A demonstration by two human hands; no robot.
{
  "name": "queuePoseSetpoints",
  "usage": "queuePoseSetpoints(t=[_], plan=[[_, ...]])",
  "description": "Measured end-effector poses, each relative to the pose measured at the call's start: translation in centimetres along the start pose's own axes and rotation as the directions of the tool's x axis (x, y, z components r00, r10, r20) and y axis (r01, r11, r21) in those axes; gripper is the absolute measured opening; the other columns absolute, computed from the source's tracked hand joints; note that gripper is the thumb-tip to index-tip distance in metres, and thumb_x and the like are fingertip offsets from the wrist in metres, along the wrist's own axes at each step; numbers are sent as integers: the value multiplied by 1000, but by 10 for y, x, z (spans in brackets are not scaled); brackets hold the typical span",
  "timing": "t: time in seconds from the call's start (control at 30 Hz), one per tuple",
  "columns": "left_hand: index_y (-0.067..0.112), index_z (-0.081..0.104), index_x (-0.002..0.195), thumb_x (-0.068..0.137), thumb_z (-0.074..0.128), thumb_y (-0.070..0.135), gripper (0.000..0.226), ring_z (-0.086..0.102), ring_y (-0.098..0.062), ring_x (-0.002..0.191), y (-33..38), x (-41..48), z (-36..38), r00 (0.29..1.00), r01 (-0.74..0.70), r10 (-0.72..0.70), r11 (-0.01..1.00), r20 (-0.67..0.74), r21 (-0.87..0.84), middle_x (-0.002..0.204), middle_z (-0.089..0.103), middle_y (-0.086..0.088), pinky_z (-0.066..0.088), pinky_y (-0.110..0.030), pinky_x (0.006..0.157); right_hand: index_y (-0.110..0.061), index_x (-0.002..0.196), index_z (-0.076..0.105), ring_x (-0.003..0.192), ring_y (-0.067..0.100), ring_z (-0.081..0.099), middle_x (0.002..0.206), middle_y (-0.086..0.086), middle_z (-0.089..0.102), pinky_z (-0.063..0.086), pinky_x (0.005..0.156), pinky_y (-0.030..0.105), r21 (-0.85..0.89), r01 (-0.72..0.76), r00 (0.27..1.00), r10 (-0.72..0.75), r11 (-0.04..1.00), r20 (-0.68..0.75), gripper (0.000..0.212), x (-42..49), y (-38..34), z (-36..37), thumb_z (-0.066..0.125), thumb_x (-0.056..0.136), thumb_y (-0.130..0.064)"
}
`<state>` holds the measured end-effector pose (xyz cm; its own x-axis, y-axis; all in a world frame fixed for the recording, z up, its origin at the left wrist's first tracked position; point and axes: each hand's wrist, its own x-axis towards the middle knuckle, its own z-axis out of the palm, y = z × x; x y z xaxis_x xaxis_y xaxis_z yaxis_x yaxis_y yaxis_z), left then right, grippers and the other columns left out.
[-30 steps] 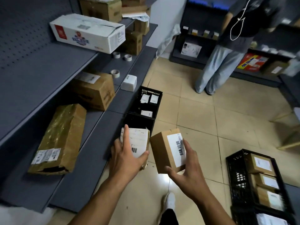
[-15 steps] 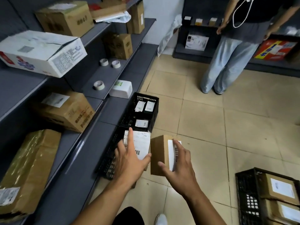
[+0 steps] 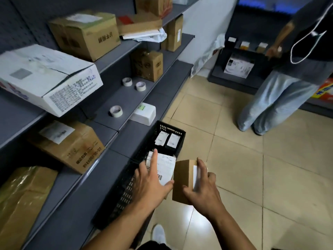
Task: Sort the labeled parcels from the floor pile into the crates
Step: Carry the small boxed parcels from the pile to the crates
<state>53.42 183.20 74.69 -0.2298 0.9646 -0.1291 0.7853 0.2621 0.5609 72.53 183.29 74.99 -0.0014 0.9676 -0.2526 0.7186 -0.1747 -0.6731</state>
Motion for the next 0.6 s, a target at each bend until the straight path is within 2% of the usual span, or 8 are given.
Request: queuePoseSetpoints(t=[0.1,0.2,0.4,0.5,0.6], plan=[[52,-23,149,74,73,62,122,36,-26,123,6,46,-15,999,13,-15,999,-36,-52,143,30,-4,47,-42,96,-53,151,3,94,24,56,125,2,35,59,80,40,-35,75,997,-75,997,21,103,51,-28,-12,71,74,-50],[51,-20,152,74,74,58,122,35,-29,127,2,79,-31,993,85,-94,990,-76,-109,146,29,-6,44,-48,102,-54,151,6,94,25,56,123,1,35,59,82,43,-56,158,986,-155,986,61,103,92,-56,-13,69,70,-50],[49,-16,152,76,76,56,120,34,-28,126,-24,119,-49,950,230,-266,951,-165,-207,144,31,-6,42,-43,96,-58,148,8,108,29,53,125,2,33,59,86,46,-99,360,926,-343,928,155,102,170,-96,14,75,72,-48],[52,-16,150,77,76,51,118,32,-29,126,-38,130,-48,898,332,-389,905,-205,-266,145,26,-5,41,-44,100,-53,152,17,120,32,47,137,4,32,55,94,49,-51,444,893,-438,894,103,105,213,-110,38,84,73,-37],[53,-9,151,75,78,47,116,33,-30,128,-55,140,-41,799,432,-530,835,-284,-341,146,23,0,41,-48,106,-46,154,19,118,32,49,137,6,33,47,98,41,-18,508,854,-501,861,142,104,265,-119,57,86,76,-30]])
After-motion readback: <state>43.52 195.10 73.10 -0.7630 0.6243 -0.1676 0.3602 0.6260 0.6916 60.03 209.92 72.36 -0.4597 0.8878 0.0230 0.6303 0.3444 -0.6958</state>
